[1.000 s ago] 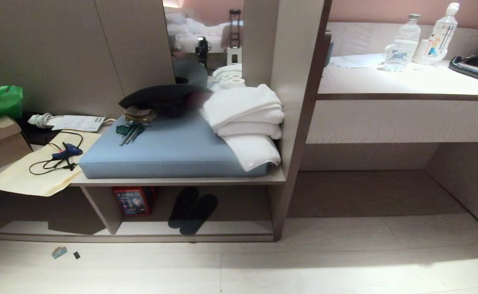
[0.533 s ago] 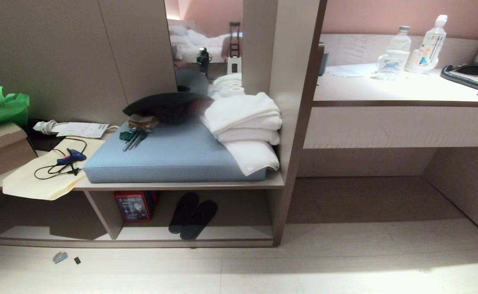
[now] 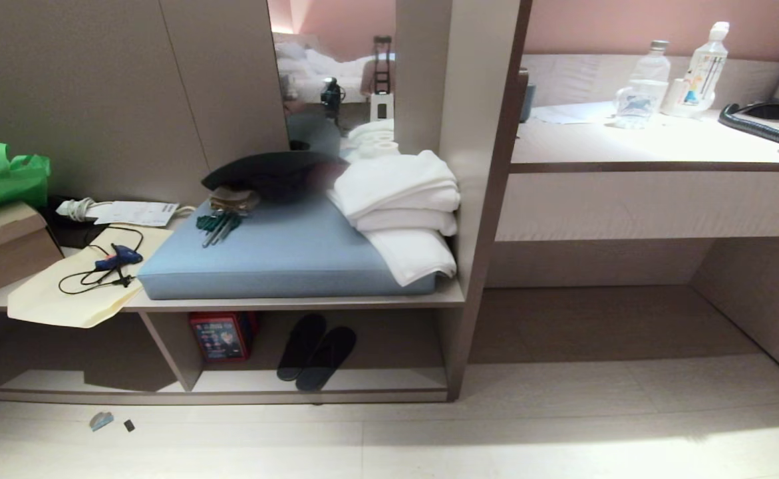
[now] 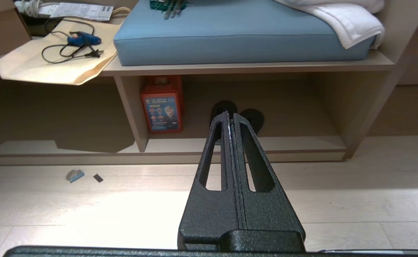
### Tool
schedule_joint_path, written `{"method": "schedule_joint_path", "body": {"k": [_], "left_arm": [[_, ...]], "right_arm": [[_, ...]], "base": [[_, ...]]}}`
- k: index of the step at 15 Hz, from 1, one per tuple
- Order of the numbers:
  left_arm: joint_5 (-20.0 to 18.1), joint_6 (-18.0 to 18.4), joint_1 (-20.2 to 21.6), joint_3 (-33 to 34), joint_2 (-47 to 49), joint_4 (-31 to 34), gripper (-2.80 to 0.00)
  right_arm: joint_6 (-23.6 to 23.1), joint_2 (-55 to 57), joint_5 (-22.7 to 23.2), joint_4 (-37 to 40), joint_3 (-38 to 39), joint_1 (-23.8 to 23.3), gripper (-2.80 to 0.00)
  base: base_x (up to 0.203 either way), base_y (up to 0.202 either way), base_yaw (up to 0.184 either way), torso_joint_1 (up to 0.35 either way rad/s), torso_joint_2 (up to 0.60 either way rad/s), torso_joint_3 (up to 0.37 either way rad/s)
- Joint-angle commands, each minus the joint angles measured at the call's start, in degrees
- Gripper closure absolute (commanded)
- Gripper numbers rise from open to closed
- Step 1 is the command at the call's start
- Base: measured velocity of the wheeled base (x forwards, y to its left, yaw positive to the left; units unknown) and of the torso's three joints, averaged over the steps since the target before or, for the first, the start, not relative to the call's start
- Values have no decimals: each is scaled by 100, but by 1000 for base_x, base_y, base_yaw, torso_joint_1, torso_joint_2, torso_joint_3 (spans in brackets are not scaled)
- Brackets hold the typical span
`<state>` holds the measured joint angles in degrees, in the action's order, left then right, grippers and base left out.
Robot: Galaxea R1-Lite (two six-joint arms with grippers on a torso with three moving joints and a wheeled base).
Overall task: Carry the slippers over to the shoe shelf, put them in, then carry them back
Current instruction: Pick up the slippers in the shoe cabinet
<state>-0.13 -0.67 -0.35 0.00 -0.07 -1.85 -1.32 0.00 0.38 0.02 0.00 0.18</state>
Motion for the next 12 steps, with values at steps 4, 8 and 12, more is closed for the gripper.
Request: {"method": "schedule_joint_path", "body": {"k": [4, 8, 12], "left_arm": [[-4, 0, 0, 44, 7, 18, 0], [-4, -3, 0, 44, 7, 18, 0], [-4, -3, 0, 44, 7, 18, 0]], "right_arm": [[-8, 0, 6, -2, 0, -1, 0], [0, 0, 6, -2, 0, -1, 0], [0, 0, 6, -2, 0, -1, 0]], "base": [[0, 187, -2, 5, 1, 2], [0, 196, -4, 2, 1, 6], [0, 193, -3, 4, 2, 3]]}}
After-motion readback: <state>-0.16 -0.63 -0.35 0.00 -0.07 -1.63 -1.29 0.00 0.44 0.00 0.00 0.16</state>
